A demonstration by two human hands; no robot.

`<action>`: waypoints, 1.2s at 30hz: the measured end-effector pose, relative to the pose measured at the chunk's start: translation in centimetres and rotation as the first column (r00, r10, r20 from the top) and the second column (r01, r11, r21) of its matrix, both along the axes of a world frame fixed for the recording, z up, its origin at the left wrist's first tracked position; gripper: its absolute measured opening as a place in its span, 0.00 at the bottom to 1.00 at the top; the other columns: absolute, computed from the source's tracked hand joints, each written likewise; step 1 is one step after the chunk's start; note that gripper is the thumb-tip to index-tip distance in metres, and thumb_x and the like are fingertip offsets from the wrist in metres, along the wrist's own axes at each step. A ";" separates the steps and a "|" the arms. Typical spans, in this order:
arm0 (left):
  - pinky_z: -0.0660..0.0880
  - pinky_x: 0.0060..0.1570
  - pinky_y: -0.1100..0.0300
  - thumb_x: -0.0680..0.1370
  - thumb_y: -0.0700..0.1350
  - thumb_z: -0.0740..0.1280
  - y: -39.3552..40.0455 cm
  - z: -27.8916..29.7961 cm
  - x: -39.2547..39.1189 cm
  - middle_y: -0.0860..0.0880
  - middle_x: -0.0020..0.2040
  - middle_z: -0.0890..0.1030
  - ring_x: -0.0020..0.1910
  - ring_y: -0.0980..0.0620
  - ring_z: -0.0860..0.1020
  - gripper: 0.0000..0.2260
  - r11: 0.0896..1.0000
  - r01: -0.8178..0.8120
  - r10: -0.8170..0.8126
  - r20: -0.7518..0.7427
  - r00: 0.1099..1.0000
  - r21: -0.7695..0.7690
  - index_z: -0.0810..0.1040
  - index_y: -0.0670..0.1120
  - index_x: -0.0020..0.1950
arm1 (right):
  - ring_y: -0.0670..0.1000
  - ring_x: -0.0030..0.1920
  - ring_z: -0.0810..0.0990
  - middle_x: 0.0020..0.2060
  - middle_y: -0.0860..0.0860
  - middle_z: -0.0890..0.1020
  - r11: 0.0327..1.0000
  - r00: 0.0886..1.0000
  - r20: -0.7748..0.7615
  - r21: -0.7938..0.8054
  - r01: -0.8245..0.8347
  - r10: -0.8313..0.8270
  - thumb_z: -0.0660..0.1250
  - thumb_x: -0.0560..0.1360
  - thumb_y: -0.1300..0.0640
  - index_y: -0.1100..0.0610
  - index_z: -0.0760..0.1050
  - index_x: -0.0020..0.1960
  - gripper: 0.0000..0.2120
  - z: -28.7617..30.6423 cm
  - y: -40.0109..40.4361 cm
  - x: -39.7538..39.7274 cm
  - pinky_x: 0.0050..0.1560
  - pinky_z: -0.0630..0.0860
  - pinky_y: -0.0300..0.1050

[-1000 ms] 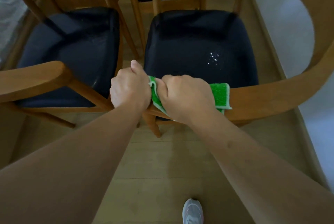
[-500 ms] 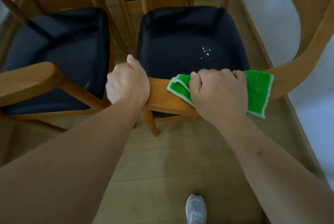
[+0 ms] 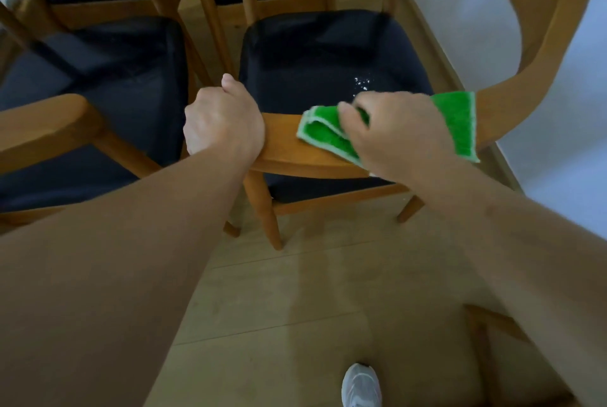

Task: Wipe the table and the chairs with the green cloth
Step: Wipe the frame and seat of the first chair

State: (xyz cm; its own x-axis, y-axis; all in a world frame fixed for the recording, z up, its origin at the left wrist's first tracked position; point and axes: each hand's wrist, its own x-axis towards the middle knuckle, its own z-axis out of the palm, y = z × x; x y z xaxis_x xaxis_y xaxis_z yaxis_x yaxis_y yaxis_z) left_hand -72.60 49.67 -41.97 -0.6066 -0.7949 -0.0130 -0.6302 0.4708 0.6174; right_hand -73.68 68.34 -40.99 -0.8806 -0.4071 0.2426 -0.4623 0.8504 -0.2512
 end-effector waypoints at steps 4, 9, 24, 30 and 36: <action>0.69 0.39 0.55 0.82 0.57 0.51 0.0 -0.2 -0.2 0.48 0.42 0.78 0.40 0.49 0.74 0.23 1.000 -0.014 0.014 -0.016 1.000 -0.008 0.80 0.45 0.55 | 0.55 0.34 0.71 0.30 0.50 0.72 0.980 0.980 -0.086 -0.095 0.173 -0.181 0.52 0.78 0.48 0.57 0.74 0.39 0.18 -0.9 3.3 0.2 0.42 0.66 0.52; 0.68 0.32 0.59 0.82 0.60 0.50 -0.3 -0.2 0.1 0.51 0.44 0.80 0.38 0.52 0.76 0.24 0.993 0.082 -0.082 -0.012 0.997 0.081 0.82 0.49 0.53 | 0.57 0.60 0.75 0.53 0.54 0.80 0.936 0.940 -0.091 -0.159 0.313 -0.330 0.52 0.79 0.50 0.56 0.77 0.57 0.19 -2.0 0.2 2.8 0.67 0.64 0.58; 0.67 0.26 0.67 0.83 0.58 0.51 -2.3 1.1 1.3 0.54 0.35 0.72 0.31 0.58 0.70 0.19 0.847 0.450 -0.466 -0.014 0.885 0.283 0.71 0.52 0.38 | 0.57 0.69 0.72 0.69 0.56 0.74 0.981 0.889 -0.436 0.186 -0.059 0.137 0.58 0.81 0.49 0.59 0.70 0.71 0.22 -4.7 -6.4 6.5 0.66 0.69 0.56; 0.74 0.45 0.58 0.84 0.55 0.51 -2.1 0.9 1.4 0.51 0.48 0.80 0.48 0.51 0.77 0.20 0.858 0.423 -0.435 -0.027 0.900 0.292 0.79 0.50 0.62 | 0.58 0.71 0.68 0.71 0.55 0.71 0.997 0.940 -0.341 0.071 0.006 0.019 0.63 0.78 0.46 0.57 0.67 0.73 0.27 -4.8 -1.4 6.7 0.69 0.63 0.60; 0.72 0.53 0.51 0.83 0.53 0.52 -1.8 0.9 1.1 0.35 0.58 0.78 0.57 0.36 0.76 0.24 0.898 0.412 -0.413 -0.028 0.910 0.156 0.76 0.35 0.59 | 0.56 0.71 0.69 0.70 0.54 0.72 0.997 0.933 -0.351 0.008 0.082 -0.074 0.66 0.76 0.54 0.57 0.69 0.71 0.25 -4.5 -7.7 7.9 0.70 0.62 0.58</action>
